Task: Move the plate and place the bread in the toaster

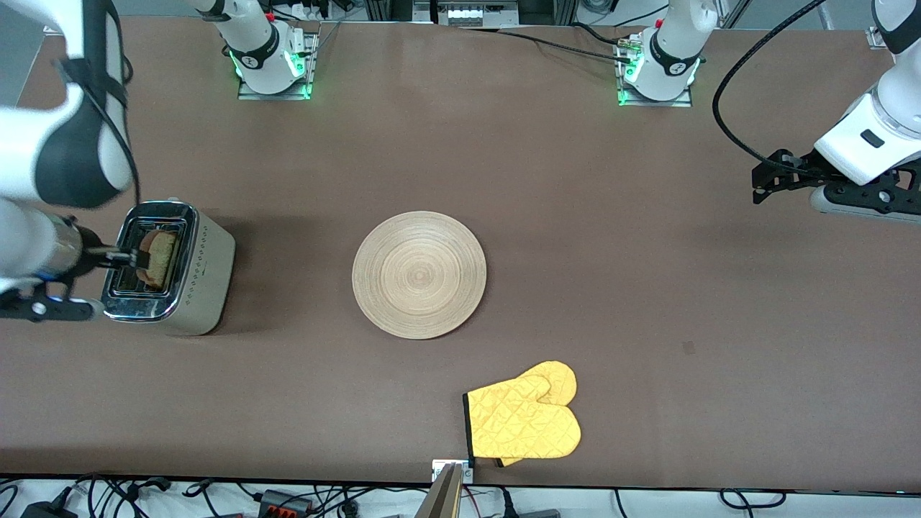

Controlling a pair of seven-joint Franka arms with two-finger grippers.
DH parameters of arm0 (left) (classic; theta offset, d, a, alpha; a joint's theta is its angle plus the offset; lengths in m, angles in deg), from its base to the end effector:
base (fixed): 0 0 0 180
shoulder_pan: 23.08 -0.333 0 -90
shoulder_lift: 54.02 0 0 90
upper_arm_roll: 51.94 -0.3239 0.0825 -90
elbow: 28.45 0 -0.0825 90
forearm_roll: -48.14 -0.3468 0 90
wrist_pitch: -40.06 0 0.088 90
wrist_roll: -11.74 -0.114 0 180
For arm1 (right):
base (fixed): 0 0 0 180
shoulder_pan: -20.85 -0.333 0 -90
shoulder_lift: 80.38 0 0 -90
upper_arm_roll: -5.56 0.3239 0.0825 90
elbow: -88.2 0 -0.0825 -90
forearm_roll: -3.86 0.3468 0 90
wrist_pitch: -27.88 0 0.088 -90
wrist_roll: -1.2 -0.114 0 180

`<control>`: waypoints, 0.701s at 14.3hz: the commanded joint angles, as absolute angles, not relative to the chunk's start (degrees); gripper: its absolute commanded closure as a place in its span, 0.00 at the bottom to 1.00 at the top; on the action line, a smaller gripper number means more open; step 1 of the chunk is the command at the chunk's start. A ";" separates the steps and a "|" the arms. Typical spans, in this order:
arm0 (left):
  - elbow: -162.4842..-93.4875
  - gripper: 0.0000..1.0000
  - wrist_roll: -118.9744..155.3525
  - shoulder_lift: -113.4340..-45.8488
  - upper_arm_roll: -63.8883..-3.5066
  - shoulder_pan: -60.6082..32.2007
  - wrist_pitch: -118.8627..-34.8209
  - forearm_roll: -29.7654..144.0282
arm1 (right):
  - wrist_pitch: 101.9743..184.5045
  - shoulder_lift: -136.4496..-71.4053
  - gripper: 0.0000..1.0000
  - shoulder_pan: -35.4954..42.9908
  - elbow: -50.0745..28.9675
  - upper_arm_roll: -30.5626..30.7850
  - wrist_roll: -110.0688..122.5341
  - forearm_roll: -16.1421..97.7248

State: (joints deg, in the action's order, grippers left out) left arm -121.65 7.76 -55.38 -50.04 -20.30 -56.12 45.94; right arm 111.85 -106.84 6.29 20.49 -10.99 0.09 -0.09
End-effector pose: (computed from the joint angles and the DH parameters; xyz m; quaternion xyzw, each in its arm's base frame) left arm 0.5322 -0.0394 0.5981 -0.9967 0.0773 -0.0143 0.0186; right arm 0.6335 0.0124 0.5259 0.9918 -0.0185 -0.0797 0.0983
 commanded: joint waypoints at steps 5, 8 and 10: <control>-119.86 0.00 7.26 -56.31 -50.09 -20.44 -55.22 45.94 | 110.23 -105.95 0.00 4.76 24.04 -10.79 -0.21 6.65; -119.86 0.00 7.26 -56.31 -50.09 -20.44 -55.22 45.94 | 111.55 -106.04 0.00 4.85 25.10 -11.05 -0.46 9.13; -119.86 0.00 7.26 -56.31 -50.09 -20.44 -55.22 45.94 | 110.42 -105.95 0.00 5.72 25.10 -12.01 0.06 8.87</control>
